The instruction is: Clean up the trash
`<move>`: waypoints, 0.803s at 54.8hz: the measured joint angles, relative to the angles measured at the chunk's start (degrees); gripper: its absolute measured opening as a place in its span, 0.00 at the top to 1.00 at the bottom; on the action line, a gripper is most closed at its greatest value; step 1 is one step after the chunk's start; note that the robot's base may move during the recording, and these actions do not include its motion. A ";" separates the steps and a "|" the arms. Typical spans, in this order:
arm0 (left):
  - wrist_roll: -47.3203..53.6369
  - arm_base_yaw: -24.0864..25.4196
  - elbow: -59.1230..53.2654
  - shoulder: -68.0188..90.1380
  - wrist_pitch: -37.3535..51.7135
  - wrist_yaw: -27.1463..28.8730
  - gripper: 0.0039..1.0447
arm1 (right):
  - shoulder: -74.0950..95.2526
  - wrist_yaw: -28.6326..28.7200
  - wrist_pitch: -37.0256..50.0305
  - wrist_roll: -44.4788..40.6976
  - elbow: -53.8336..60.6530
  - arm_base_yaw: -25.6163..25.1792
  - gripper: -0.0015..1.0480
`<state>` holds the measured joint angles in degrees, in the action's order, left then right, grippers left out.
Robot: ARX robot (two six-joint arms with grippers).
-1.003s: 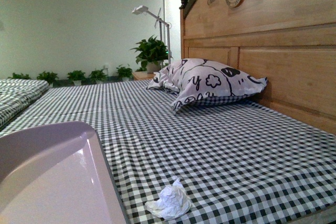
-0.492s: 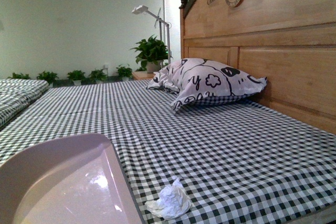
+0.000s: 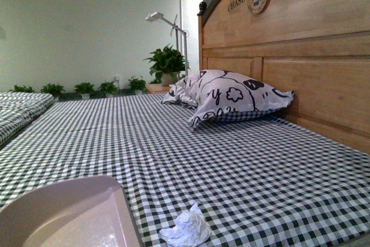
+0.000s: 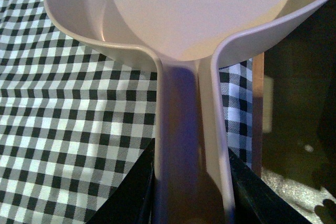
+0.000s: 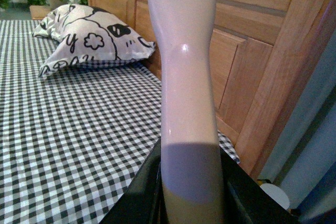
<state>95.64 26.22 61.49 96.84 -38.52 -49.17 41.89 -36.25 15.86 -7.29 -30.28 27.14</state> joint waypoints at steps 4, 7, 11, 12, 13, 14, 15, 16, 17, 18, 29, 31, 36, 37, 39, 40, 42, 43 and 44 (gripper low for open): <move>-0.04 -0.22 0.68 0.55 -1.73 0.57 0.74 | 0.00 0.00 0.00 0.00 0.00 0.00 0.80; 0.15 -0.31 1.09 0.90 -2.49 1.27 0.74 | 0.00 0.00 0.00 0.00 0.00 0.00 0.80; 0.42 -0.35 1.55 1.20 -3.82 2.45 0.74 | 0.00 0.02 0.00 0.00 0.00 0.00 0.80; 0.57 -0.35 1.62 1.31 -4.11 2.78 0.74 | 0.00 0.02 0.00 0.00 0.00 0.00 0.80; 0.66 -0.35 1.64 1.38 -4.26 2.93 0.74 | 0.00 0.00 0.00 0.00 0.00 0.00 0.80; 0.76 -0.35 1.73 1.46 -4.57 3.06 0.74 | 0.00 0.00 0.00 0.00 0.00 0.00 0.80; 0.79 -0.35 1.81 1.60 -4.76 3.13 0.74 | 0.00 0.00 0.00 0.00 0.00 0.00 0.80; 0.83 -0.35 1.84 1.66 -4.85 3.15 0.74 | 0.00 0.02 0.00 0.00 0.00 0.00 0.80; 0.90 -0.35 1.95 1.73 -5.11 3.30 0.74 | 0.00 0.02 0.00 0.00 0.00 0.00 0.80; 0.98 -0.35 2.01 1.79 -5.29 3.34 0.74 | 0.00 0.00 0.00 0.00 0.00 0.00 0.80; 1.14 -0.57 2.19 1.90 -5.35 4.07 0.74 | 0.00 0.00 0.00 0.00 0.00 0.00 0.80; 1.14 -0.57 2.16 1.90 -5.35 4.07 0.74 | 0.00 0.00 0.00 0.00 0.00 0.00 0.80; 1.14 -0.57 2.19 1.90 -5.35 4.07 0.74 | 0.00 0.00 0.00 0.00 0.00 0.00 0.80; 1.14 -0.57 2.19 1.90 -5.35 4.09 0.74 | 0.00 0.02 0.00 0.00 0.00 0.00 0.80; 1.14 -0.57 2.19 1.90 -5.35 4.09 0.74 | 0.00 0.00 0.00 0.00 0.00 0.00 0.80; 1.14 -0.57 2.19 1.90 -5.35 4.09 0.74 | 0.00 0.00 0.00 0.00 0.00 0.00 0.80; 1.14 -0.57 2.19 1.90 -5.35 4.11 0.74 | 0.00 0.00 0.00 0.00 0.00 0.00 0.80; 1.14 -0.57 2.19 1.90 -5.35 4.11 0.74 | 0.00 0.02 0.00 0.00 0.00 0.00 0.80; 1.14 -0.57 2.19 1.90 -5.35 4.11 0.74 | 0.00 0.02 0.00 0.00 0.00 0.00 0.80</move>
<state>96.77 25.65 63.68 98.74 -43.88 -45.06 41.89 -36.23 15.86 -7.29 -30.28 27.14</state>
